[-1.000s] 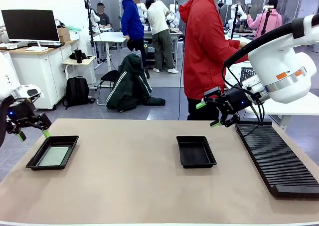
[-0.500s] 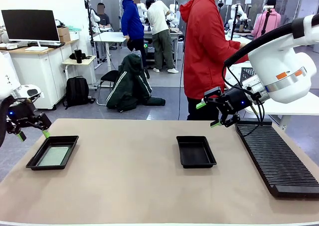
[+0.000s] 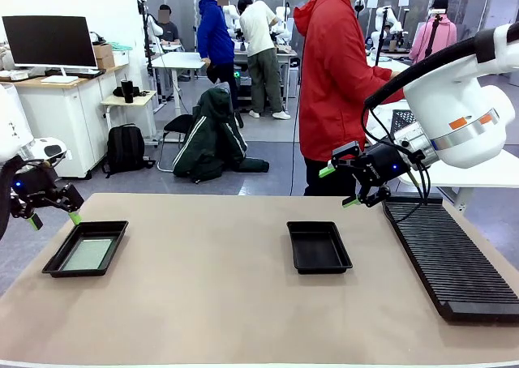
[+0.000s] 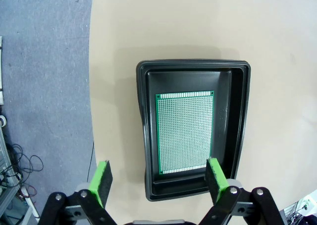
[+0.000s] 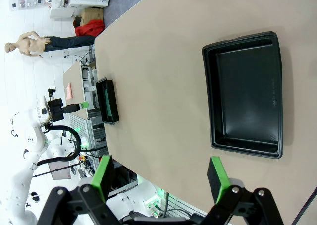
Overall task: Inspect and transfer BCBs to ESD trays.
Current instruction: Pick up the Blank PCB from the PCB Rack and place it in the right ESD tray.
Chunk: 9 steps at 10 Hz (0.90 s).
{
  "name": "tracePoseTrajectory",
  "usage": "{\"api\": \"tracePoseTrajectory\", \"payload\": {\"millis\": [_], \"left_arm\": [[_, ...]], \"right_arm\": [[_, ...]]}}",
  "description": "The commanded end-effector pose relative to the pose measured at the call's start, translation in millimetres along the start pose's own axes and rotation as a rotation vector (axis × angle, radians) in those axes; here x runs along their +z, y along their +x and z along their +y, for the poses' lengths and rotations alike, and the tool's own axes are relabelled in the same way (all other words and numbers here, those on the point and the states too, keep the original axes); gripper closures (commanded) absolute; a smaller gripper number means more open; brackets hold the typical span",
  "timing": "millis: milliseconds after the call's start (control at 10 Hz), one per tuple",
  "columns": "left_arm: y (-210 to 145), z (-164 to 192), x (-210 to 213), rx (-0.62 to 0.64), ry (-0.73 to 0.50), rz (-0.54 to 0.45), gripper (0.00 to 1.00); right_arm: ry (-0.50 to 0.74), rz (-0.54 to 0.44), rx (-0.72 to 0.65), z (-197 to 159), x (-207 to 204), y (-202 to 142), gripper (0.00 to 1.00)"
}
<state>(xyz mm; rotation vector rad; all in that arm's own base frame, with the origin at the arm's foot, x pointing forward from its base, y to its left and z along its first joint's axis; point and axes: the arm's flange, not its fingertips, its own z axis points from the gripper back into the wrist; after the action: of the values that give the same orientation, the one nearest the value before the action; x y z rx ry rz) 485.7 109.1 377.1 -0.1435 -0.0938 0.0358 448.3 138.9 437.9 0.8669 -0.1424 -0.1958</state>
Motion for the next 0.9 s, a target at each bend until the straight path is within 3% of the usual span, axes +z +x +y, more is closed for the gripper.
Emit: {"api": "tracePoseTrajectory", "payload": {"millis": [0, 800], "left_arm": [[0.1, 1.9, -2.2, -0.001, -0.001, -0.007, 0.0], [0.1, 1.9, -2.2, -0.001, -0.001, -0.007, 0.0]], "right_arm": [[-0.002, 0.001, -0.001, 0.6, 0.5, 0.3, 0.0], [-0.002, 0.001, -0.001, 0.6, 0.5, 0.3, 0.0]]}}
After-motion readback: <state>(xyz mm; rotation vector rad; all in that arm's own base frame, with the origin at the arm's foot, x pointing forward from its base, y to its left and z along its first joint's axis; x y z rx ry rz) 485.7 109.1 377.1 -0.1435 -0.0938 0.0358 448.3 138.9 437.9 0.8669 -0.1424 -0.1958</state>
